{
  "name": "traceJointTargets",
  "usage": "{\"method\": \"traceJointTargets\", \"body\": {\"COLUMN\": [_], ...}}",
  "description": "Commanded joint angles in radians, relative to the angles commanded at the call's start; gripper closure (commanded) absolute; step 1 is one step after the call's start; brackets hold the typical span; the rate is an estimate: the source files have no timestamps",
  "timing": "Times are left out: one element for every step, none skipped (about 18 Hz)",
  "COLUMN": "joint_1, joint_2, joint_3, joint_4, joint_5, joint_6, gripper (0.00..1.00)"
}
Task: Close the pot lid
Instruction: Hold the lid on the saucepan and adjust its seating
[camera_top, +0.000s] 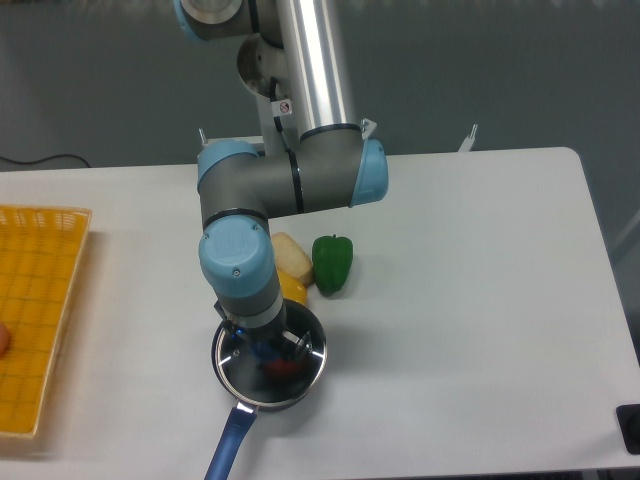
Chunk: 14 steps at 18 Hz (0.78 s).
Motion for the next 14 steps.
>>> {"method": "traceJointTargets", "body": {"joint_1": [0.0, 0.0, -0.002, 0.0, -0.002, -0.002, -0.002, -0.003, -0.003, -0.003, -0.003, -0.003, -0.011, -0.012], "joint_2": [0.0, 0.0, 0.0, 0.0, 0.0, 0.0, 0.002, 0.002, 0.002, 0.002, 0.005, 0.005, 0.006, 0.006], "joint_3": [0.0, -0.002, -0.002, -0.002, -0.003, -0.003, -0.003, -0.005, -0.005, -0.006, -0.008, -0.009, -0.009, -0.009], "joint_4": [0.0, 0.0, 0.0, 0.0, 0.0, 0.0, 0.0, 0.0, 0.0, 0.0, 0.0, 0.0, 0.0, -0.002], "joint_5": [0.0, 0.0, 0.0, 0.0, 0.0, 0.0, 0.002, 0.002, 0.002, 0.002, 0.002, 0.002, 0.002, 0.003], "joint_6": [0.0, 0.0, 0.0, 0.0, 0.0, 0.0, 0.0, 0.0, 0.0, 0.0, 0.0, 0.0, 0.0, 0.0], "gripper": [0.4, 0.4, 0.4, 0.4, 0.4, 0.4, 0.4, 0.4, 0.4, 0.4, 0.4, 0.4, 0.4, 0.4]}}
